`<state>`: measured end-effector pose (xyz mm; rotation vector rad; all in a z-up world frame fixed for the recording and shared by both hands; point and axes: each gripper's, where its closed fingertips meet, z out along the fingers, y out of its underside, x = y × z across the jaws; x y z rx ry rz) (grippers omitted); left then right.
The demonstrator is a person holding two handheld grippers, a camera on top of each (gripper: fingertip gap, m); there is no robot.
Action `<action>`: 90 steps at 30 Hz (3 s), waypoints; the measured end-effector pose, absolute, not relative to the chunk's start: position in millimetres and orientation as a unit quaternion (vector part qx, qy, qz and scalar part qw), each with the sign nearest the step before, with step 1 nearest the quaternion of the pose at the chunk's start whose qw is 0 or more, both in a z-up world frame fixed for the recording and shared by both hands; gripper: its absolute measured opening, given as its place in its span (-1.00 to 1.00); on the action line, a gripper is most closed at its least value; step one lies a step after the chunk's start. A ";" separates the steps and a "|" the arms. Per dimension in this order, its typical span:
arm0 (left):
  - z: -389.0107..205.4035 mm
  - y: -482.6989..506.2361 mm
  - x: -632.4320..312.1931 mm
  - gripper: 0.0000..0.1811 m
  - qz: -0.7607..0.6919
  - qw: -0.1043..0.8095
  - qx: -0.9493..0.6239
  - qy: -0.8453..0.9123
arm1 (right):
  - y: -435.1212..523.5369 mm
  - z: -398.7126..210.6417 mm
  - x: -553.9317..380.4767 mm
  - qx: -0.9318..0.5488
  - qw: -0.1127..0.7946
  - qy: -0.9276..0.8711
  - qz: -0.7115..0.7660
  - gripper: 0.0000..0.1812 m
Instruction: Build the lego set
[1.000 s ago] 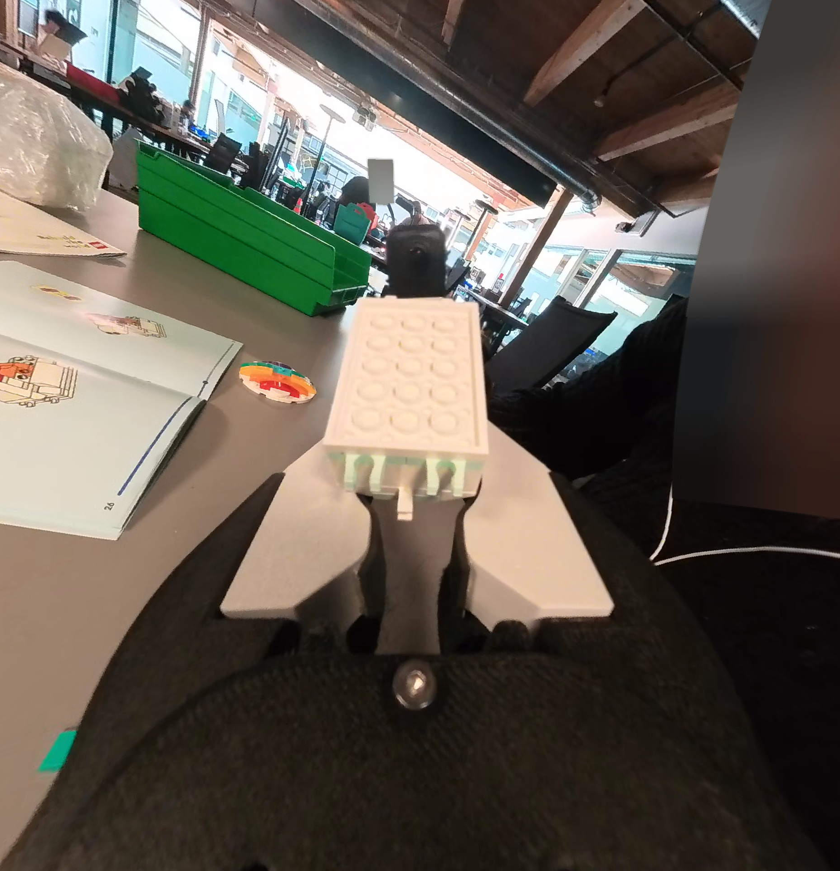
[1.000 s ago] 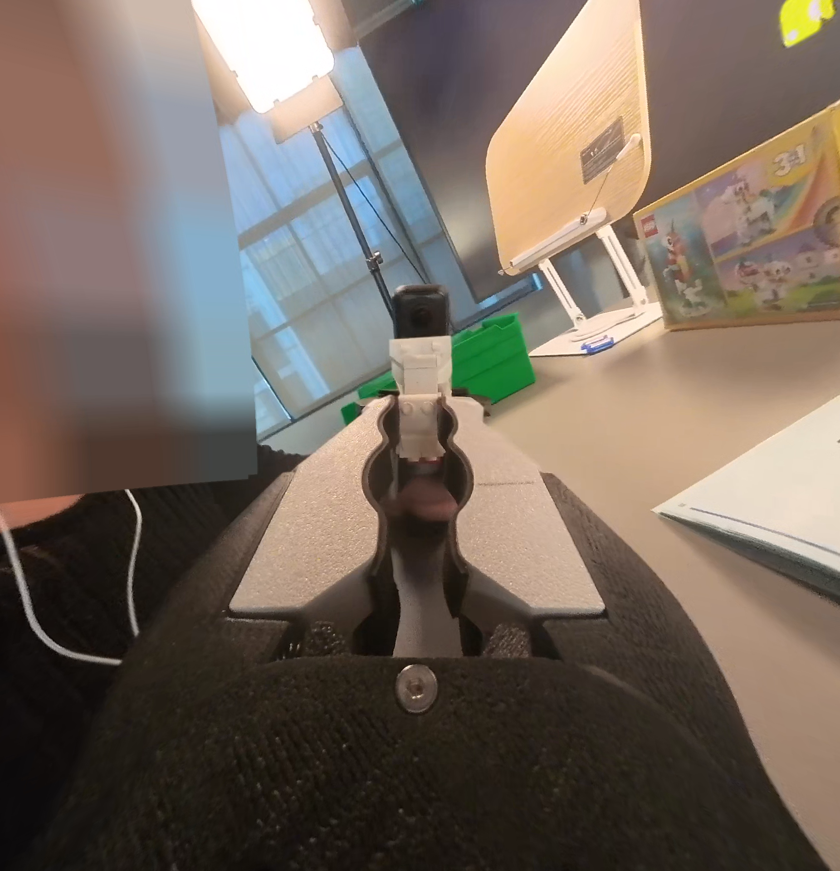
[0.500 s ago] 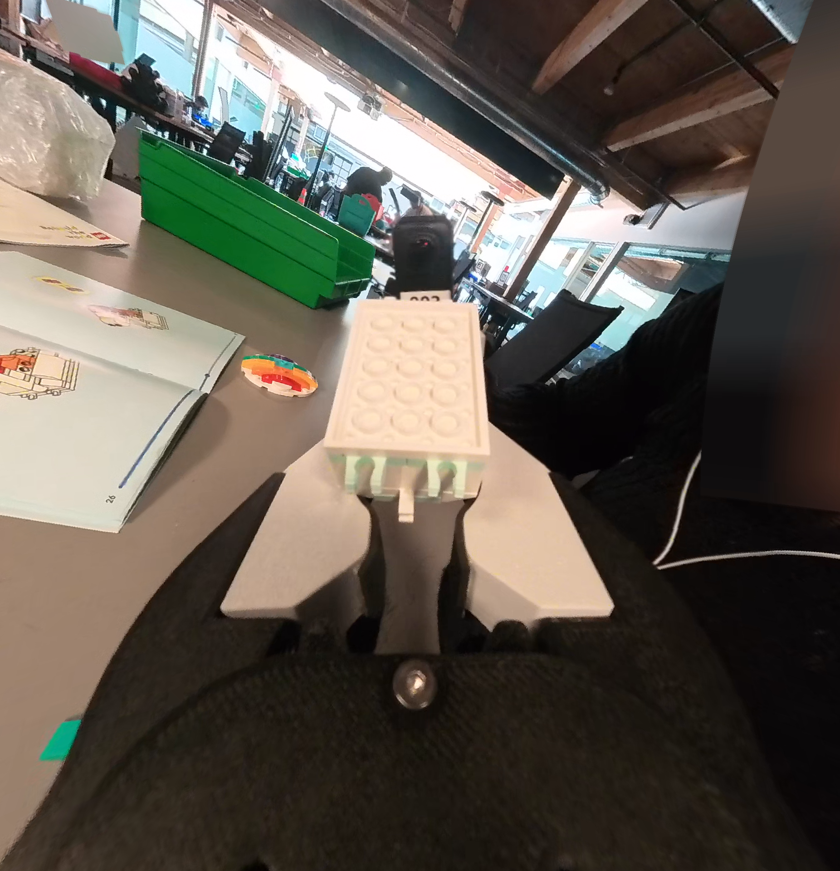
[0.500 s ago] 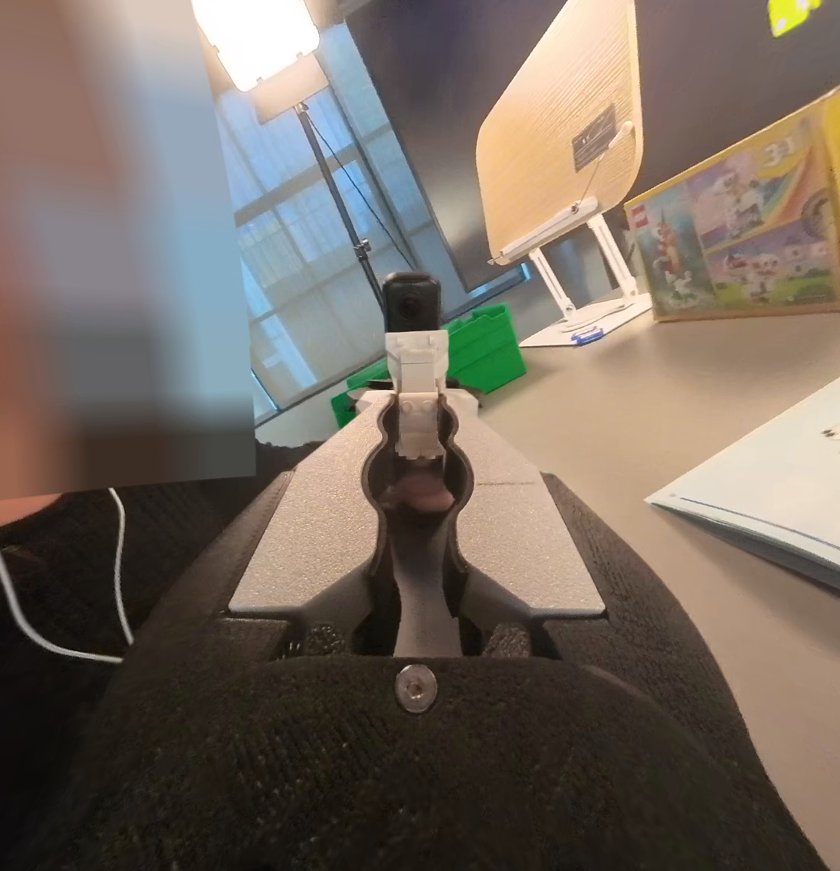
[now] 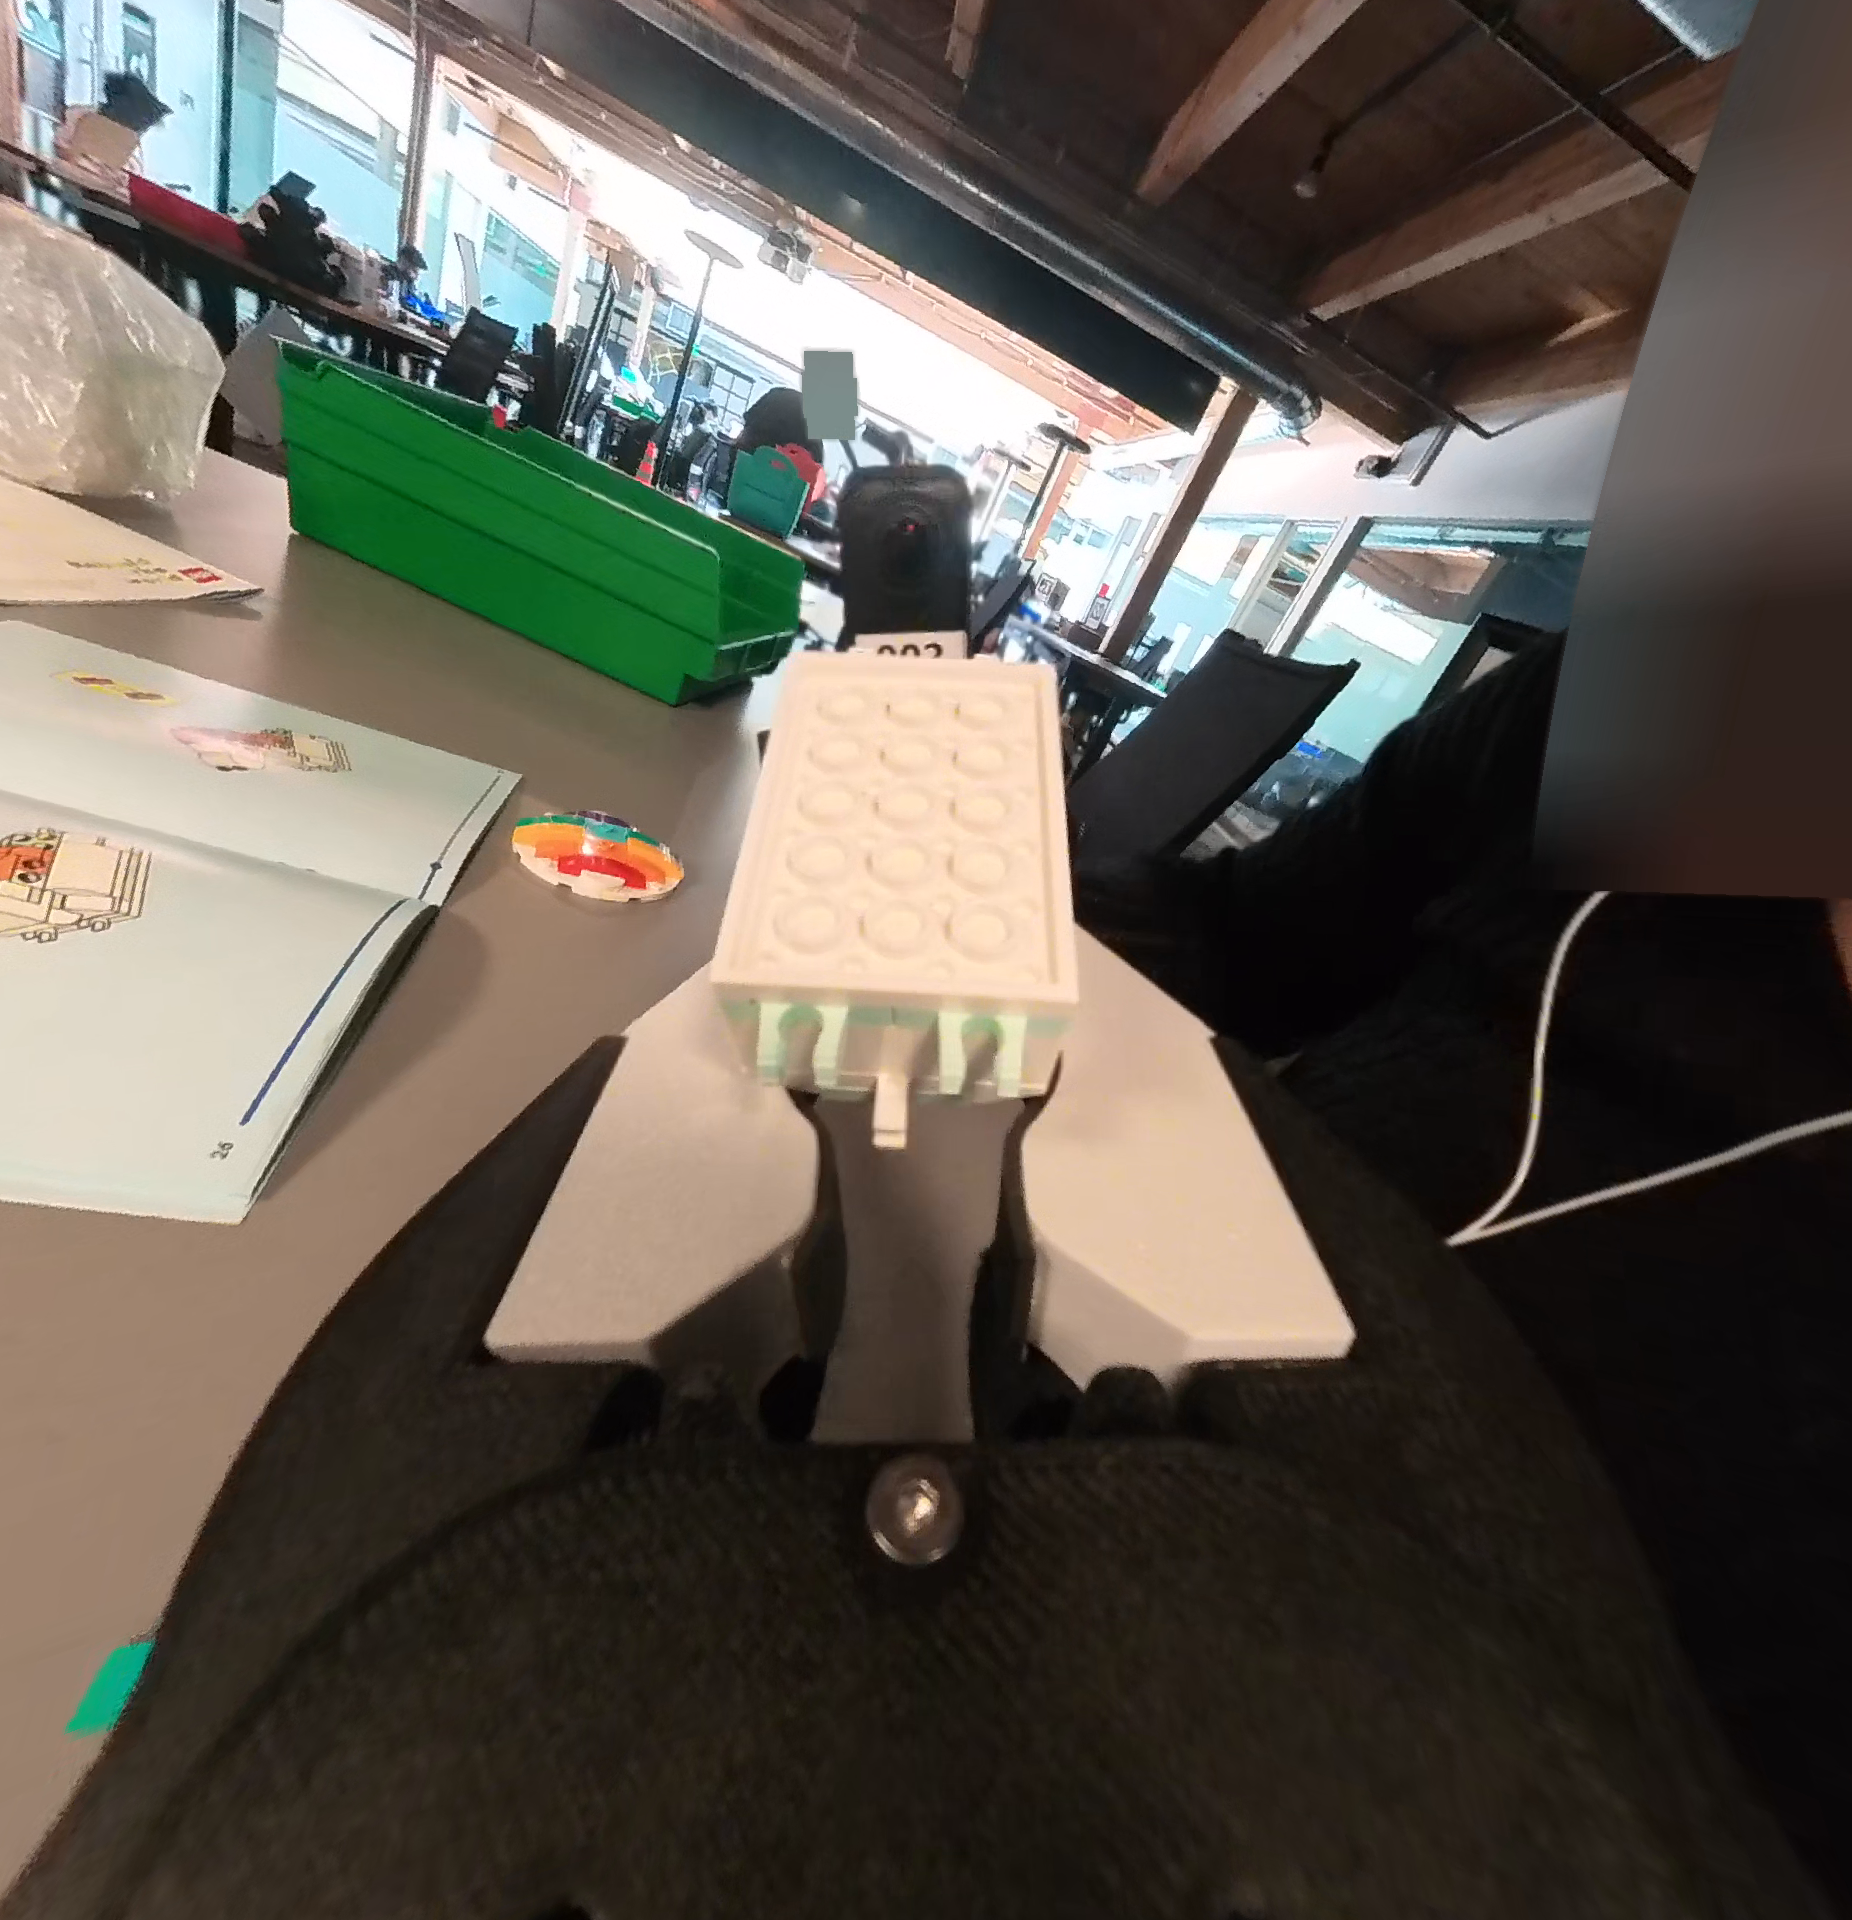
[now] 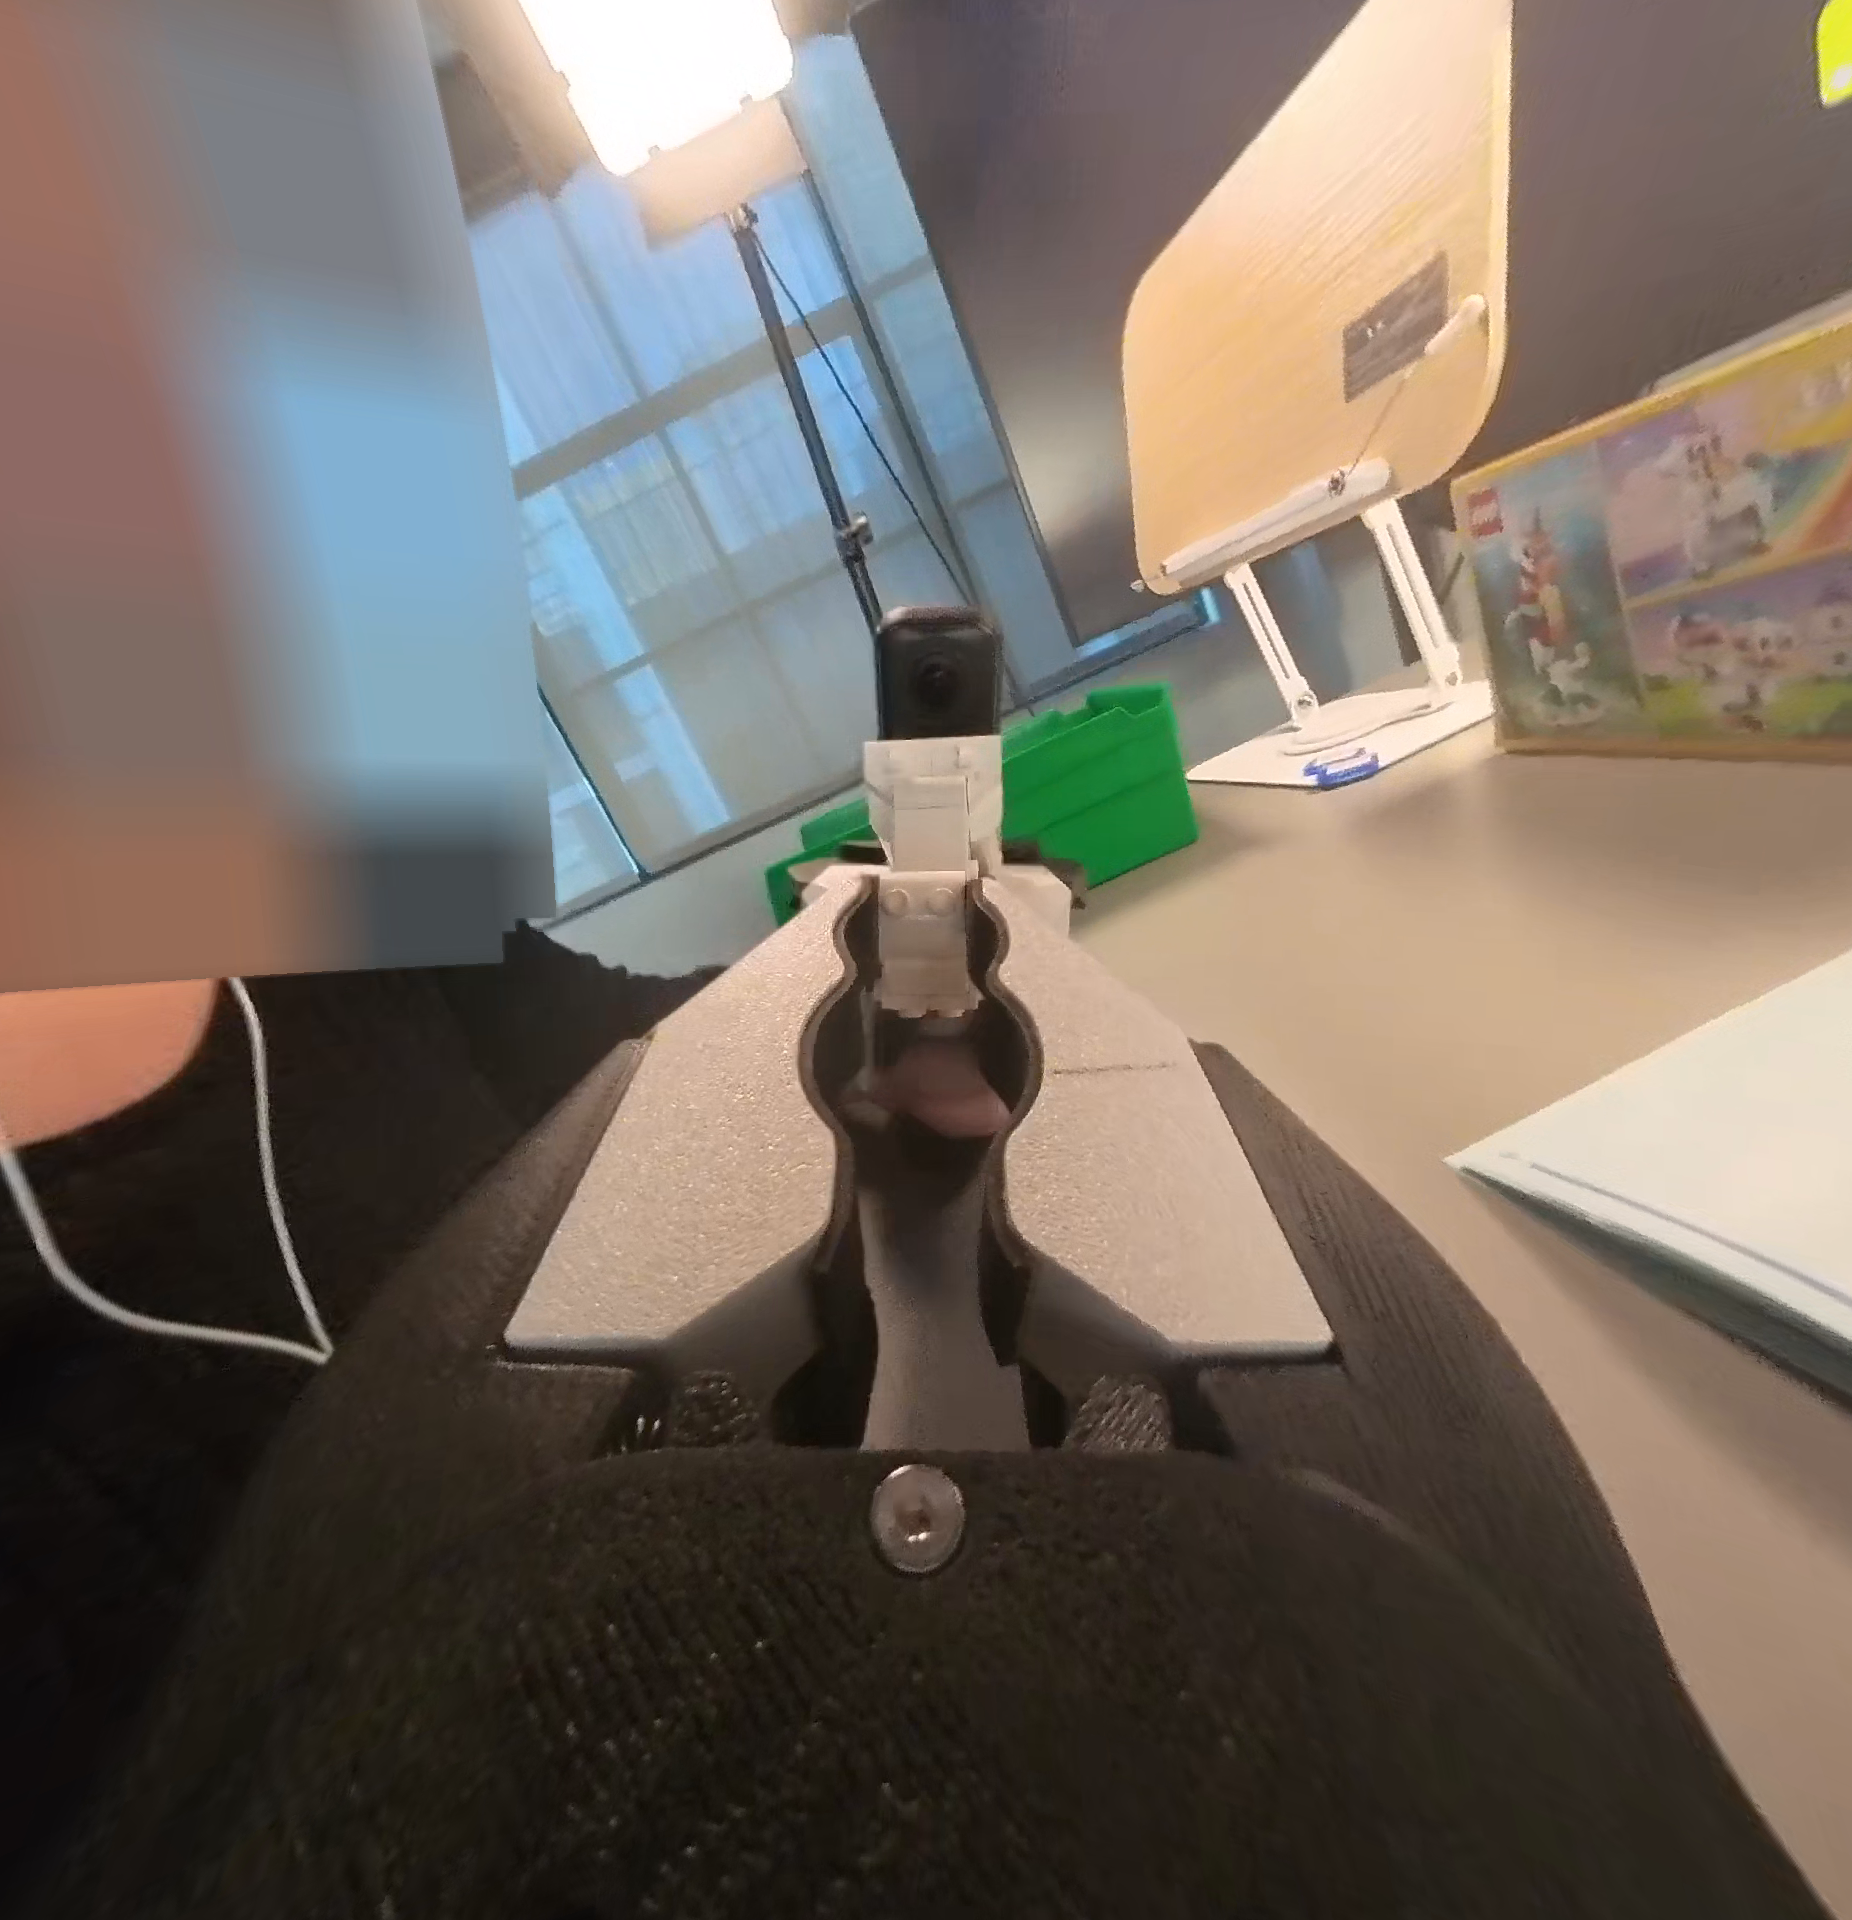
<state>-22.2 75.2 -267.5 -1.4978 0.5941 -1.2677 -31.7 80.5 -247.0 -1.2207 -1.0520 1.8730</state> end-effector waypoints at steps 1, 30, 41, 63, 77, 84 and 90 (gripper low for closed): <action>-266.0 74.1 -21.3 -0.75 -0.535 0.518 -0.621 0.245 | 79.4 -245.4 -31.0 -0.464 0.339 -0.413 0.706 -0.84; -300.4 80.2 -11.3 -0.34 -0.349 0.532 -0.692 0.340 | 145.7 -236.9 -7.9 -0.514 0.521 -0.484 0.480 -0.88; -298.8 84.0 -12.6 -0.35 -0.328 0.549 -0.692 0.334 | 116.2 -354.8 133.2 -0.819 0.317 -0.426 0.219 -0.27; -283.4 66.1 14.8 -0.35 -0.428 0.539 -0.660 0.301 | 70.6 -282.8 12.4 -0.279 0.592 -0.755 -0.038 -0.69; -263.4 74.8 -3.3 -0.61 -0.266 0.656 -0.624 0.331 | 86.4 -260.8 5.8 -0.233 0.657 -0.710 -0.104 -0.53; -253.5 95.1 -48.8 -0.61 0.284 0.702 -0.471 0.452 | 87.4 -249.3 -1.3 -0.595 0.502 -0.486 0.398 -0.49; -257.1 87.9 -33.9 -0.61 0.427 0.664 -0.343 0.509 | 89.6 -249.3 -15.0 -0.659 0.228 -0.249 0.672 -0.42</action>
